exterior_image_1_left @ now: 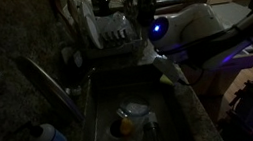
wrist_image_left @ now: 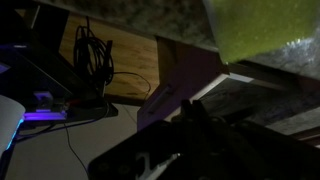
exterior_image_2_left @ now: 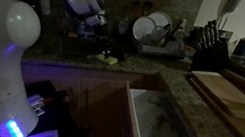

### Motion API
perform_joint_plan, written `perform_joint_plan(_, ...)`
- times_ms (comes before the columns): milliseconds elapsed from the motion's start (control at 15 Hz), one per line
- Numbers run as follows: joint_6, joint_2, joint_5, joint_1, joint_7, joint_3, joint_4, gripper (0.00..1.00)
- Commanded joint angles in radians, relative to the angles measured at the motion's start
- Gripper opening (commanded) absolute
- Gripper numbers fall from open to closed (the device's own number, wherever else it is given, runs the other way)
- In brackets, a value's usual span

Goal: Pick up the yellow sponge from the sink

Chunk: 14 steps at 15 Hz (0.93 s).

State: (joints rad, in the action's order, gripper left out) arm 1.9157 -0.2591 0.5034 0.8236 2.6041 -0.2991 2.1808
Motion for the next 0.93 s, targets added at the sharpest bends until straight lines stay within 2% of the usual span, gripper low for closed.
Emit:
perform_joint_plan(0,0.036,0.005,-0.013,0.038,-0.003,-0.076,0.016,0.09)
perform_joint_plan(67,0.072,0.003,-0.022,0.071,-0.005,-0.139,0.033,0.14)
perform_joint_plan(133,0.092,-0.001,-0.025,0.086,-0.004,-0.169,0.044,0.22)
perform_joint_plan(200,0.098,-0.004,-0.026,0.094,-0.004,-0.179,0.051,0.54)
perform_joint_plan(267,0.075,0.002,-0.070,0.092,-0.003,-0.178,0.055,0.56)
perform_joint_plan(333,-0.033,-0.003,-0.138,0.118,-0.001,-0.203,0.034,0.58)
perform_joint_plan(400,-0.085,0.008,-0.163,0.166,0.000,-0.255,0.034,0.65)
perform_joint_plan(667,-0.293,0.001,-0.338,0.450,-0.001,-0.574,0.029,0.92)
perform_joint_plan(800,-0.302,-0.072,-0.456,0.582,0.000,-0.736,0.033,1.00)
perform_joint_plan(867,-0.251,-0.120,-0.532,0.651,0.000,-0.818,0.052,1.00)
